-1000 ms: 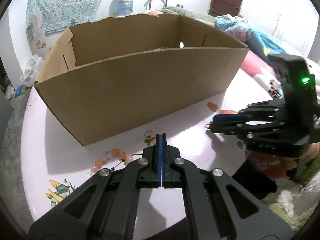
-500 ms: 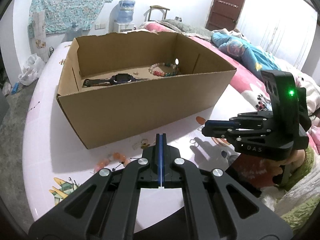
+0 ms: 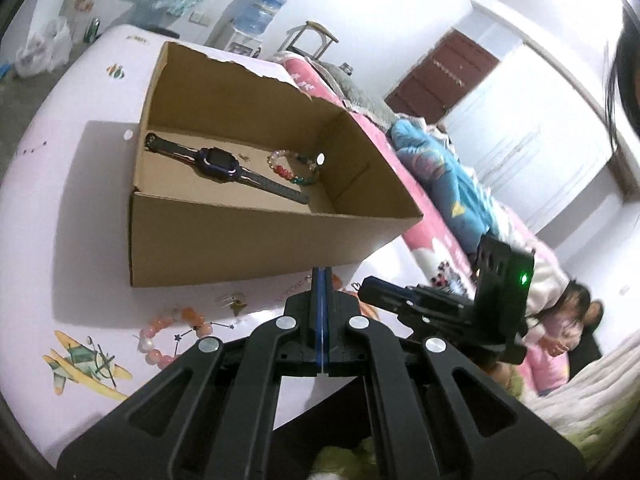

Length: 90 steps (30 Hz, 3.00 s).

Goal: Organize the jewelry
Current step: 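Carry the held gold pieces into the box with both tools and open them, then withdraw both tools from the box toward the pink-orange bead bracelet, then grasp the small gold ring beside the bead bracelet with the right tool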

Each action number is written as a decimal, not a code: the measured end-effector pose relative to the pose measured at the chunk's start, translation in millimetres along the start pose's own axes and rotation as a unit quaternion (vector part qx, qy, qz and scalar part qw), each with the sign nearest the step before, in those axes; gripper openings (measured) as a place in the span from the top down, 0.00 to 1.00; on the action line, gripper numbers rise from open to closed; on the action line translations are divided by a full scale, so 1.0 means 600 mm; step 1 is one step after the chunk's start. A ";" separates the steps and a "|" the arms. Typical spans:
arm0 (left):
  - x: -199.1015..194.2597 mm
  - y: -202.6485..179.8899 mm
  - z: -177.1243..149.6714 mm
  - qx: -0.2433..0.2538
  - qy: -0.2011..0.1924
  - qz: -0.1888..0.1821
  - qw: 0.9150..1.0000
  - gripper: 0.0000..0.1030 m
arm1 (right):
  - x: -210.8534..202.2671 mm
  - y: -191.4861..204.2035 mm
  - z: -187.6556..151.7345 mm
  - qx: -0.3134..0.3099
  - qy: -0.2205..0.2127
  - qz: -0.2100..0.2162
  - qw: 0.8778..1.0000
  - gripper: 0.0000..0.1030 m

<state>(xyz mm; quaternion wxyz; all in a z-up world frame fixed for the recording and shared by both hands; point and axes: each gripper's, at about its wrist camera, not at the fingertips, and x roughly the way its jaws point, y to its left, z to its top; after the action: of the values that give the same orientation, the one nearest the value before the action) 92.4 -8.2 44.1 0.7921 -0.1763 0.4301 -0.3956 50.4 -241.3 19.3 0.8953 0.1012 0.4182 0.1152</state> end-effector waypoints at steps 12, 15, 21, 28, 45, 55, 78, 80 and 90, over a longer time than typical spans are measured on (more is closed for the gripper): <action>-0.015 -0.022 0.010 0.010 -0.022 0.000 1.000 1.00 | -0.044 -0.010 0.021 0.016 -0.032 0.023 0.999 0.87; -0.029 -0.034 0.018 0.018 -0.034 -0.007 0.999 1.00 | -0.063 -0.005 0.032 0.010 -0.043 0.026 0.999 0.87; -0.065 -0.071 0.049 0.052 -0.064 -0.032 0.996 1.00 | -0.111 0.016 0.080 -0.012 -0.084 0.043 0.995 0.87; -0.042 -0.086 0.130 0.093 -0.052 0.001 0.994 1.00 | -0.094 0.040 0.186 -0.074 -0.082 0.069 0.991 0.87; 0.165 0.046 0.191 -0.006 0.127 0.089 0.988 0.95 | 0.154 -0.011 0.248 -0.008 0.189 0.026 0.982 0.86; 0.149 0.042 0.196 -0.001 0.104 0.110 0.988 0.75 | 0.122 -0.027 0.256 0.011 0.163 0.018 0.986 0.85; -0.066 0.015 -0.012 0.039 0.003 0.225 0.974 0.33 | -0.052 0.079 0.058 -0.011 0.034 0.086 0.996 0.66; -0.043 0.019 -0.039 0.052 0.015 0.247 0.968 0.33 | -0.003 0.098 0.039 -0.021 0.053 0.073 0.996 0.66; 0.032 0.024 -0.088 0.124 0.034 0.306 0.943 0.33 | 0.122 0.148 0.032 -0.107 0.066 0.011 0.992 0.72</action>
<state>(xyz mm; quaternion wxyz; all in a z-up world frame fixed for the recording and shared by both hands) 62.2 -10.7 -5.0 0.8757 0.0771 0.4370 -0.1901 100.0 -136.9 3.0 0.8700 0.0021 0.4607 0.1757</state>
